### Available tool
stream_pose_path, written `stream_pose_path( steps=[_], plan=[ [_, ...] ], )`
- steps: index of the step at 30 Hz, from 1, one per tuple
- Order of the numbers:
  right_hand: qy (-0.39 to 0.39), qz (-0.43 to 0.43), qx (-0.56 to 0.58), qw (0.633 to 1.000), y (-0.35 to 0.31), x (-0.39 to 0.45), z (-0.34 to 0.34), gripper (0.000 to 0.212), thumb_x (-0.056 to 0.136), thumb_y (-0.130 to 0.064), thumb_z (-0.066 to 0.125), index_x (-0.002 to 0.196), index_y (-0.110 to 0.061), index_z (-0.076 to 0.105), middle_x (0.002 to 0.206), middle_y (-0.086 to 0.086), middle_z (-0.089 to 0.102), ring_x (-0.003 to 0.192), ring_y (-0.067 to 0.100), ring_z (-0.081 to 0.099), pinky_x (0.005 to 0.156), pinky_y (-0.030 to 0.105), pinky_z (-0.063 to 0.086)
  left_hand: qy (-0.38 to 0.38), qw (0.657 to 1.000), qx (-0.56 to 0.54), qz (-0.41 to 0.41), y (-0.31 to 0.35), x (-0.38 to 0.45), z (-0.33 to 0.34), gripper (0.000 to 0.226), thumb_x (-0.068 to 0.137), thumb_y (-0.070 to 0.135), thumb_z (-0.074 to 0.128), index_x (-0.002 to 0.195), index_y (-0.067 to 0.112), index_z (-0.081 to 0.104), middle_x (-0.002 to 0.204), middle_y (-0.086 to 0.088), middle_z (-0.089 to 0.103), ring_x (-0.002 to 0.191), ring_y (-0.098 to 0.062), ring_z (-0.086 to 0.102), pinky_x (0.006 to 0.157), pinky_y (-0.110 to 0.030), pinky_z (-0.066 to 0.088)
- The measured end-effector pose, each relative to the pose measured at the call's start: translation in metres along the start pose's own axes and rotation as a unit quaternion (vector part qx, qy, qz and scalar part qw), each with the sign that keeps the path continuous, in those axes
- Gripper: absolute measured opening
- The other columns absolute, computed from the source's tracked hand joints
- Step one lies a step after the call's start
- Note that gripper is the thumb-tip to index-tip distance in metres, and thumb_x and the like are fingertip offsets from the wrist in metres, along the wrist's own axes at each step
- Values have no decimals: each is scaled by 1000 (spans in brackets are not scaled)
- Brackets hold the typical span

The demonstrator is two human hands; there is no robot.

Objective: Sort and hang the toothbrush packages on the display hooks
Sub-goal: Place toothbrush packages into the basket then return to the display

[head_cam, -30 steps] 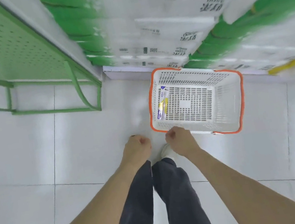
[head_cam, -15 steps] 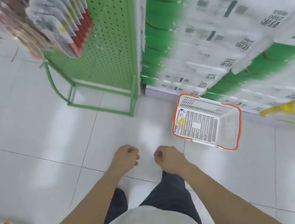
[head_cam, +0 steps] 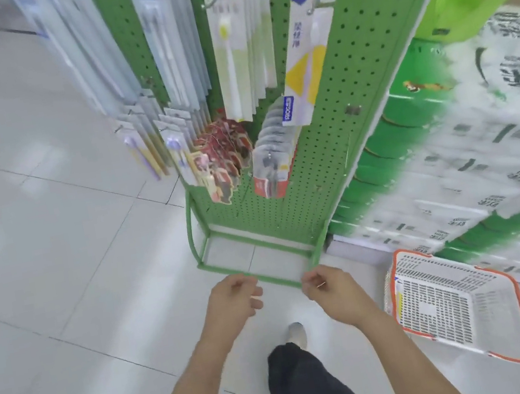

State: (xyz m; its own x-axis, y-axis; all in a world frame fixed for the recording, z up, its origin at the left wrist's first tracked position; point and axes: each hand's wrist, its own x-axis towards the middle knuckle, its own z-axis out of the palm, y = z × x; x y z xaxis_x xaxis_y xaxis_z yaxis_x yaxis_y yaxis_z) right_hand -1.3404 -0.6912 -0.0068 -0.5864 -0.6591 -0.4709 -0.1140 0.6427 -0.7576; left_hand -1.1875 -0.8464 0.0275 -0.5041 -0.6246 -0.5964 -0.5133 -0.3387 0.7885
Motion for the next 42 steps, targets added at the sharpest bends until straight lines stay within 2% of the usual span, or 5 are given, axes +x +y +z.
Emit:
stream_pose_path(
  steps=[12, 24, 33, 37, 42],
  plan=[
    [23, -133, 74, 988, -154, 120, 24, 8, 96, -24, 66, 103, -26, 70, 90, -9, 72, 83, -1, 64, 73, 11, 48, 49, 996, -17, 75, 107, 99, -73, 10, 97, 13, 62, 99, 6, 69, 87, -9, 76, 70, -20, 70, 67, -28, 55],
    [75, -118, 144, 980, -234, 184, 102, 12, 95, -13, 66, 97, -25, 69, 86, -4, 73, 84, 10, 69, 77, 16, 52, 152, 981, -42, 114, 134, 205, -192, 5, 93, 16, 66, 97, 15, 68, 93, 1, 73, 86, -20, 70, 81, -38, 57],
    [181, -117, 129, 968, -305, 219, 181, 27, 96, -12, 63, 119, -26, 63, 115, -18, 65, 101, -17, 57, 88, 9, 46, 71, 966, 93, 232, 162, 276, -269, 40, 95, 8, 61, 133, 19, 51, 130, 13, 55, 117, -12, 56, 94, -34, 50],
    [186, -101, 109, 971, -317, 225, 202, 41, 96, -15, 64, 136, -19, 56, 125, -17, 60, 108, -19, 52, 96, 12, 47, 13, 952, 125, 280, 182, 294, -286, 27, 99, 12, 59, 121, 26, 53, 115, 28, 56, 114, -10, 58, 91, -27, 48],
    [210, -74, 112, 969, -316, 222, 216, 35, 96, -14, 65, 130, -17, 58, 120, -11, 63, 110, 0, 60, 88, 9, 48, 2, 947, 154, 281, 202, 312, -289, 9, 95, 29, 68, 93, 25, 61, 93, 12, 69, 91, -10, 67, 81, -25, 50]
  ],
)
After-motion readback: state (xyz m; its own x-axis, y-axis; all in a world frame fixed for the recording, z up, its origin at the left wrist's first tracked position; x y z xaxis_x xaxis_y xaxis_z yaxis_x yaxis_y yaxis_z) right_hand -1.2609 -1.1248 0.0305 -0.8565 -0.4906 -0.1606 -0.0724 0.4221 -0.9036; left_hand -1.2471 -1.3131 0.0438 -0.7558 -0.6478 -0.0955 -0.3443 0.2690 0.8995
